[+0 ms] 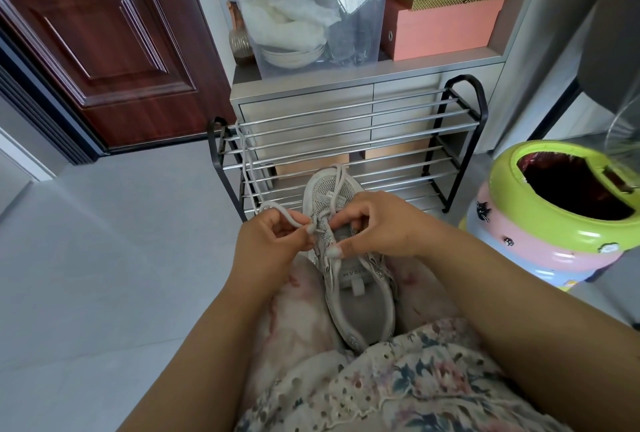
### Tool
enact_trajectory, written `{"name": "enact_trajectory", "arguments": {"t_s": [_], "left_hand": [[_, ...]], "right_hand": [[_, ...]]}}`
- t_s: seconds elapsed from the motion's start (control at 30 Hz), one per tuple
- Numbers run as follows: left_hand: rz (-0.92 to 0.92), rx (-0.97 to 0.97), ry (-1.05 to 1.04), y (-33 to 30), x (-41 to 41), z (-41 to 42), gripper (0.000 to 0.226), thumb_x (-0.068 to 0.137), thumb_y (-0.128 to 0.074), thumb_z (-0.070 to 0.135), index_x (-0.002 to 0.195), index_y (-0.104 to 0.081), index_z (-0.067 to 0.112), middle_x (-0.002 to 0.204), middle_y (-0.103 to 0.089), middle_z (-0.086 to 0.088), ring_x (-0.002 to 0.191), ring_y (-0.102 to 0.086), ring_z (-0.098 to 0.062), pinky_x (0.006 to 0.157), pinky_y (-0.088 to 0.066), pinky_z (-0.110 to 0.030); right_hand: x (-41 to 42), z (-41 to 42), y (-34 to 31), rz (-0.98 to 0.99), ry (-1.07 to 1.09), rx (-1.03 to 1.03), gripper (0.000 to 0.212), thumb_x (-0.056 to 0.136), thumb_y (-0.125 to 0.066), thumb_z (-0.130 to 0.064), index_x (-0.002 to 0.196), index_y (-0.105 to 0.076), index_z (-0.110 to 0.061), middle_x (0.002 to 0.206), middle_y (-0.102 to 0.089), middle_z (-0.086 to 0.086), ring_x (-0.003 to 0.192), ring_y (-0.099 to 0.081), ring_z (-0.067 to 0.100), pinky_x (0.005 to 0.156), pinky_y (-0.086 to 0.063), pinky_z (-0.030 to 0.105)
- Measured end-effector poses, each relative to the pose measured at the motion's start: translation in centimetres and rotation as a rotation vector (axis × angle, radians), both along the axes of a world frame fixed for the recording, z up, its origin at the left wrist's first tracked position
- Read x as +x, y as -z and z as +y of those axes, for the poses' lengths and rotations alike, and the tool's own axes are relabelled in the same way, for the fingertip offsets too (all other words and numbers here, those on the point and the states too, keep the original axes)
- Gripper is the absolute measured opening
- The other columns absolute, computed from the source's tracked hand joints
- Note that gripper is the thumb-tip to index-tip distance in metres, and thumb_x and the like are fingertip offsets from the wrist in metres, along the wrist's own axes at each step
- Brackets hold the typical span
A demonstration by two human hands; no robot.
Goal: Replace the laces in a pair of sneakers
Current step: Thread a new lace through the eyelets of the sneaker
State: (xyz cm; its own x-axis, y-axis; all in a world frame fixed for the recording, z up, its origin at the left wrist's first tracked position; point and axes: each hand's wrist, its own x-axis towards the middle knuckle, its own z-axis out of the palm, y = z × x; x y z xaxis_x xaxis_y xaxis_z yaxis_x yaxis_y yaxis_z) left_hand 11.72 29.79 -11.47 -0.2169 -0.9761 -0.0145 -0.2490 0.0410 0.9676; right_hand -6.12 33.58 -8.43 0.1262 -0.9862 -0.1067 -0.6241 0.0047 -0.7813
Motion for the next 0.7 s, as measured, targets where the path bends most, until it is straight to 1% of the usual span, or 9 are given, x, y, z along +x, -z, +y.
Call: {"name": "enact_trajectory", "arguments": {"t_s": [0.1, 0.2, 0.23, 0.3, 0.43, 0.5, 0.57, 0.63, 0.7], "left_hand": [[-0.016, -0.008, -0.002, 0.1, -0.1, 0.1, 0.006, 0.082, -0.072, 0.005, 0.086, -0.068, 0.004, 0.07, -0.072, -0.005, 0.066, -0.071, -0.015, 0.062, -0.058, -0.046], [-0.022, -0.016, 0.018, 0.1, -0.3, 0.2, 0.008, 0.081, -0.072, 0.003, 0.087, -0.068, 0.001, 0.072, -0.072, -0.008, 0.065, -0.07, -0.015, 0.051, -0.056, -0.029], [-0.027, -0.01, 0.039, 0.1, -0.4, 0.3, 0.007, 0.08, -0.072, 0.003, 0.086, -0.068, 0.001, 0.074, -0.072, -0.01, 0.065, -0.07, -0.015, 0.046, -0.051, -0.022], [-0.042, 0.004, 0.066, 0.1, -0.6, 0.3, 0.006, 0.08, -0.072, 0.003, 0.086, -0.069, 0.002, 0.075, -0.073, -0.01, 0.065, -0.07, -0.015, 0.043, -0.047, -0.016], [-0.04, 0.019, 0.058, 0.4, -0.6, -0.1, 0.005, 0.08, -0.073, 0.004, 0.084, -0.07, 0.004, 0.072, -0.072, -0.011, 0.062, -0.068, -0.013, 0.056, -0.053, -0.019], [-0.035, 0.024, 0.067, 0.4, -0.7, -0.1, 0.005, 0.081, -0.072, 0.003, 0.085, -0.07, 0.003, 0.071, -0.071, -0.009, 0.059, -0.067, -0.01, 0.055, -0.052, -0.018], [-0.028, 0.029, 0.071, 0.3, -0.8, 0.1, 0.004, 0.082, -0.071, 0.003, 0.086, -0.069, 0.003, 0.069, -0.069, -0.005, 0.056, -0.064, -0.005, 0.047, -0.047, -0.014], [-0.034, 0.022, 0.074, 0.2, -0.8, 0.2, 0.004, 0.084, -0.07, 0.005, 0.088, -0.07, 0.004, 0.071, -0.069, -0.004, 0.055, -0.063, -0.002, 0.042, -0.044, -0.012], [-0.05, 0.007, 0.074, 0.2, -0.8, 0.2, 0.005, 0.085, -0.069, 0.01, 0.088, -0.07, 0.007, 0.073, -0.071, -0.006, 0.057, -0.064, -0.003, 0.044, -0.046, -0.013]], "right_hand": [[0.0, 0.0, 0.0, -0.015, -0.006, 0.001, 0.035, 0.068, -0.082, -0.035, 0.099, -0.074, -0.024, 0.088, -0.065, 0.016, 0.067, -0.053, 0.011, 0.065, -0.04, 0.028], [0.0, -0.1, 0.1, -0.027, -0.014, 0.006, 0.029, 0.071, -0.08, -0.033, 0.098, -0.073, -0.025, 0.088, -0.064, 0.017, 0.071, -0.053, 0.013, 0.066, -0.041, 0.028], [0.0, -0.1, 0.1, -0.019, -0.017, 0.014, 0.027, 0.073, -0.078, -0.031, 0.099, -0.073, -0.024, 0.085, -0.063, 0.015, 0.072, -0.053, 0.013, 0.067, -0.041, 0.028], [-0.1, -0.2, 0.2, -0.002, -0.014, 0.037, 0.025, 0.078, -0.074, -0.021, 0.102, -0.072, -0.023, 0.079, -0.058, 0.004, 0.072, -0.052, 0.011, 0.069, -0.042, 0.026], [0.0, -0.4, 0.1, 0.099, 0.015, 0.044, 0.038, 0.08, -0.058, 0.0, 0.11, -0.07, -0.021, 0.073, -0.051, -0.011, 0.067, -0.048, 0.003, 0.067, -0.041, 0.018], [0.4, -0.4, 0.2, 0.22, -0.004, -0.001, 0.036, 0.081, -0.055, -0.002, 0.107, -0.071, -0.021, 0.068, -0.047, -0.015, 0.064, -0.045, 0.0, 0.06, -0.037, 0.014], [0.7, -0.5, 0.4, 0.308, -0.001, -0.04, 0.027, 0.081, -0.058, -0.008, 0.1, -0.072, -0.023, 0.065, -0.045, -0.015, 0.064, -0.045, 0.003, 0.057, -0.034, 0.016], [1.0, -0.7, 0.7, 0.355, 0.025, -0.073, 0.014, 0.082, -0.063, -0.017, 0.09, -0.071, -0.025, 0.064, -0.045, -0.014, 0.068, -0.047, 0.008, 0.06, -0.035, 0.022], [1.1, -0.7, 1.0, 0.384, 0.036, -0.092, 0.006, 0.084, -0.063, -0.022, 0.082, -0.068, -0.024, 0.063, -0.045, -0.013, 0.063, -0.046, 0.008, 0.062, -0.034, 0.024]]}}
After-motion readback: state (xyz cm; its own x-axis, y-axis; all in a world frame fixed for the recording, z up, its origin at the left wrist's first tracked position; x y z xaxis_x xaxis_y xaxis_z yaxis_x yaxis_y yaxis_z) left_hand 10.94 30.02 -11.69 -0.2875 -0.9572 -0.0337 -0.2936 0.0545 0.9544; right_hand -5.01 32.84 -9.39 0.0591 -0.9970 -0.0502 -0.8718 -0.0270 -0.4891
